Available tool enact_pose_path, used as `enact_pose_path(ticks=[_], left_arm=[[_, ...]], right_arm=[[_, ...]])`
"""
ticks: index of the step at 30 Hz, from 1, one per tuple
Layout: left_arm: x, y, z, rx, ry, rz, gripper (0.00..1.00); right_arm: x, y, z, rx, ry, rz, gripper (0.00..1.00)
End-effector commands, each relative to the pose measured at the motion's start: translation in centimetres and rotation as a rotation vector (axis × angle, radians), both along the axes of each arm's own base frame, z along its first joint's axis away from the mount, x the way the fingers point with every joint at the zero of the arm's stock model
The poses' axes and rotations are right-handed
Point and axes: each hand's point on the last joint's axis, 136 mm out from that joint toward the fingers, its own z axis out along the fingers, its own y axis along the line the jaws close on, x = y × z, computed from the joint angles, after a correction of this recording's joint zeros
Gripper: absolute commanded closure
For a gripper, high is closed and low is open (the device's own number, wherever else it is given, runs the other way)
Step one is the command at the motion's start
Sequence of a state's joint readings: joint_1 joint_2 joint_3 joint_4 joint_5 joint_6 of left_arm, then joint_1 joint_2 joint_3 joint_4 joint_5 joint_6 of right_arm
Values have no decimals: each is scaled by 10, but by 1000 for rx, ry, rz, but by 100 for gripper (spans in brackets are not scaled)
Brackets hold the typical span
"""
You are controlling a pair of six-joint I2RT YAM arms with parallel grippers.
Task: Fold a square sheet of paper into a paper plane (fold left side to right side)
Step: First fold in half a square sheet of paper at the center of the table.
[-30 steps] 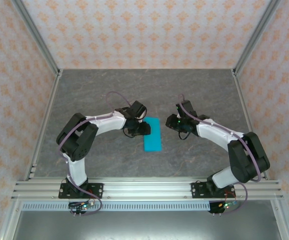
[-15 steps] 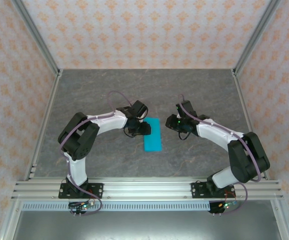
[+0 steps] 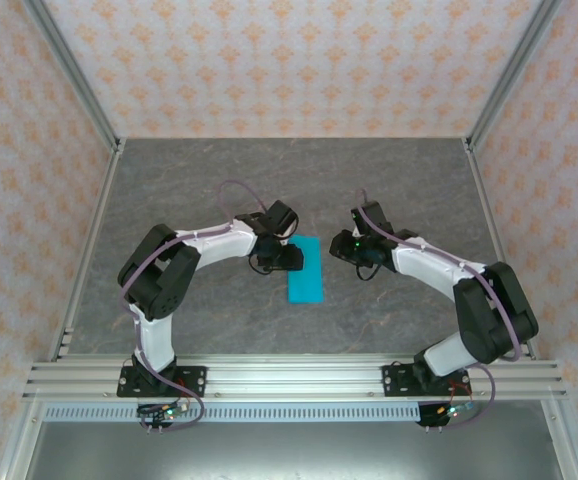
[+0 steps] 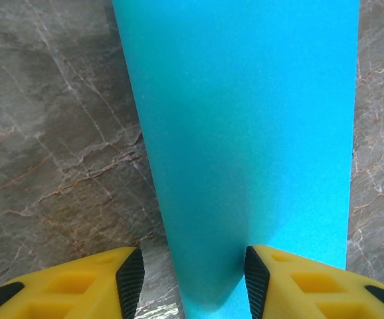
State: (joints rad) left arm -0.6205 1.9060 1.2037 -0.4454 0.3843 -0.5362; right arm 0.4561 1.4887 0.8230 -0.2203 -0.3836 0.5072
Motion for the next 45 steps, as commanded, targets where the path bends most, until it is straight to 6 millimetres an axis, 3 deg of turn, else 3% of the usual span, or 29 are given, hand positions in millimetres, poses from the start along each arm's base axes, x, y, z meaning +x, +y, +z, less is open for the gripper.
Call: enact_pose_path(ticks=[1,36,45], left_arm=[[-3,9,-18,83,12,-20,51],[3,12,-25,94,14,63,53],[2,13,-25,98,14,58,54]], right_arm=[[3,6,2,7,-5,13,68],[-1,12,-3,25,12,27,69],[-1,26,-5,86,27,51,76]])
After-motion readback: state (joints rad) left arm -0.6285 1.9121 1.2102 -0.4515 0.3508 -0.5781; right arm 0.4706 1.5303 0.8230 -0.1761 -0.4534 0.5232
